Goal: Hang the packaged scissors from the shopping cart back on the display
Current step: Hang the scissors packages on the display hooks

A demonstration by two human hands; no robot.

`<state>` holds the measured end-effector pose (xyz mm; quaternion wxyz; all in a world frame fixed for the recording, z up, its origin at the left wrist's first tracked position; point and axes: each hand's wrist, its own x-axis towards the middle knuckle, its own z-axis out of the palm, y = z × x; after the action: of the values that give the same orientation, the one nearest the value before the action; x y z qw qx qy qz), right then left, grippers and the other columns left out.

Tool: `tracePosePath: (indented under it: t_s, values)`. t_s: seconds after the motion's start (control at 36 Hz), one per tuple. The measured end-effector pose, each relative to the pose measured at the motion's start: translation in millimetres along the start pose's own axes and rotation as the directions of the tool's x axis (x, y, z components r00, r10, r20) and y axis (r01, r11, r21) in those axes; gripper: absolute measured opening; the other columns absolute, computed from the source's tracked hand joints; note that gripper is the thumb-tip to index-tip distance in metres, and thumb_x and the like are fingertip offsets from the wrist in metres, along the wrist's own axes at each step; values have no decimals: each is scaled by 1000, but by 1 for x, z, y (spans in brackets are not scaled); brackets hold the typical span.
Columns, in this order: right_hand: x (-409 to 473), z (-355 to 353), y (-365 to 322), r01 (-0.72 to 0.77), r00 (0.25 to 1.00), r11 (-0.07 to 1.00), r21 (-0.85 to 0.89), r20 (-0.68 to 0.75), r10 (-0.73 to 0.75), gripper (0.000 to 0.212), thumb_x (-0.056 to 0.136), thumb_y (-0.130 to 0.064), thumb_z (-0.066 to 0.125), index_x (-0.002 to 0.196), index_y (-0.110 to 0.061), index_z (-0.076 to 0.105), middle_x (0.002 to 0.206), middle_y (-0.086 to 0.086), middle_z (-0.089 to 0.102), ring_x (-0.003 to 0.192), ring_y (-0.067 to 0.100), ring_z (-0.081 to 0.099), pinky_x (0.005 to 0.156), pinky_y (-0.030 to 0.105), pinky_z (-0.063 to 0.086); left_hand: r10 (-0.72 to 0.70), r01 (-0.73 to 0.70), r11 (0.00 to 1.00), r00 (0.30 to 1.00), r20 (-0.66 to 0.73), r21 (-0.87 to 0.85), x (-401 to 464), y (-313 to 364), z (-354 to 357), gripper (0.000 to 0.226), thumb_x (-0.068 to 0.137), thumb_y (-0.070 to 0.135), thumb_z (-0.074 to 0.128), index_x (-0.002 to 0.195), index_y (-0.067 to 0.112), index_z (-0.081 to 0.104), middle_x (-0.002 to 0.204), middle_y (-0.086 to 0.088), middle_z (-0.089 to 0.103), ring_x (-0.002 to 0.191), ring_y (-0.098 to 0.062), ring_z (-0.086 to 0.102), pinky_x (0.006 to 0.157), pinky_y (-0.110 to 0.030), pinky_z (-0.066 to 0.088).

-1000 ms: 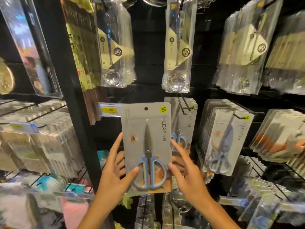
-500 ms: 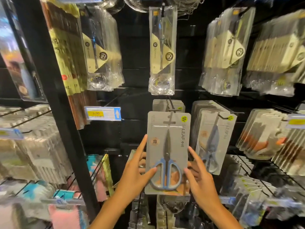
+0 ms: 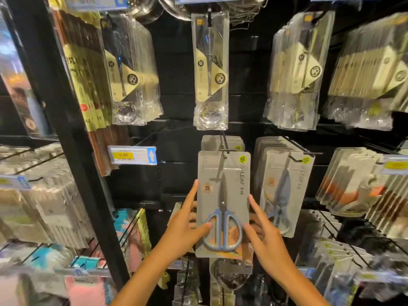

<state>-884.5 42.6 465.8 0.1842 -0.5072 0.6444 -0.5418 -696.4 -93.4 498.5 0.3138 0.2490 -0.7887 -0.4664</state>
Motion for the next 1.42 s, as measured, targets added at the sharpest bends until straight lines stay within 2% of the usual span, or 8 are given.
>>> tracePosePath:
  t_s: [0.11,0.22,0.53,0.64,0.75,0.86,0.94,1.42]
  values:
    - [15,3,3,-3,995,1000,-27,96,5,80,100,-38,56,148,-66,-1,155,-27,39,119,30,63,101,49,53,-35,36,999,998,48,-19,12,2,5,104,89,36,73,150,60,-8,142,27,43,125,-2,57,100,-24,52]
    - [35,5,13,77,990,993,-91,127,-65,91,101,-38,58,147,-62,-17,165,-27,-2,153,4,15,124,37,25,-46,46,999,998,53,6,25,2,11,107,88,40,72,151,56,-13,152,18,38,133,-5,50,104,-26,48]
    - [75,11,24,42,996,991,-124,88,-31,104,99,-22,58,146,-55,-28,169,-10,-2,152,13,20,114,33,36,-63,65,992,998,-24,111,56,-6,18,109,86,45,72,153,52,-13,143,14,52,127,-10,59,105,-48,50]
    - [85,13,26,-11,996,994,-107,92,21,106,97,-13,63,154,-39,-23,168,-7,8,128,26,49,103,37,47,-97,100,982,995,-23,157,65,-12,21,107,94,23,69,151,47,-18,138,15,50,118,0,61,97,-22,53]
    - [90,13,35,-24,996,996,-85,78,31,104,96,-13,66,157,-36,-15,167,-5,10,133,13,44,87,-1,42,-128,137,964,990,-57,227,72,-20,25,109,92,22,71,156,39,-16,135,24,44,117,3,54,91,-10,48]
    - [88,16,53,-17,999,988,-156,45,24,97,94,-29,68,160,-37,-2,167,-11,1,155,15,12,122,36,28,-101,134,923,989,-110,359,63,-29,25,87,95,19,67,158,31,8,150,18,24,140,0,23,112,-20,25]
    - [74,18,55,-13,999,984,-177,38,20,91,94,-30,69,161,-33,7,167,-13,0,154,11,10,121,29,23,-120,161,884,985,-122,438,46,-42,21,81,96,21,66,159,28,16,159,9,24,140,2,20,116,-21,20]
    - [-39,131,-3,399,777,897,-188,590,-222,45,100,-36,60,140,-51,42,141,-42,32,133,-20,27,114,14,29,14,109,649,988,-155,753,-204,-49,-68,60,101,37,53,156,33,30,161,12,27,149,-6,23,117,-14,14]
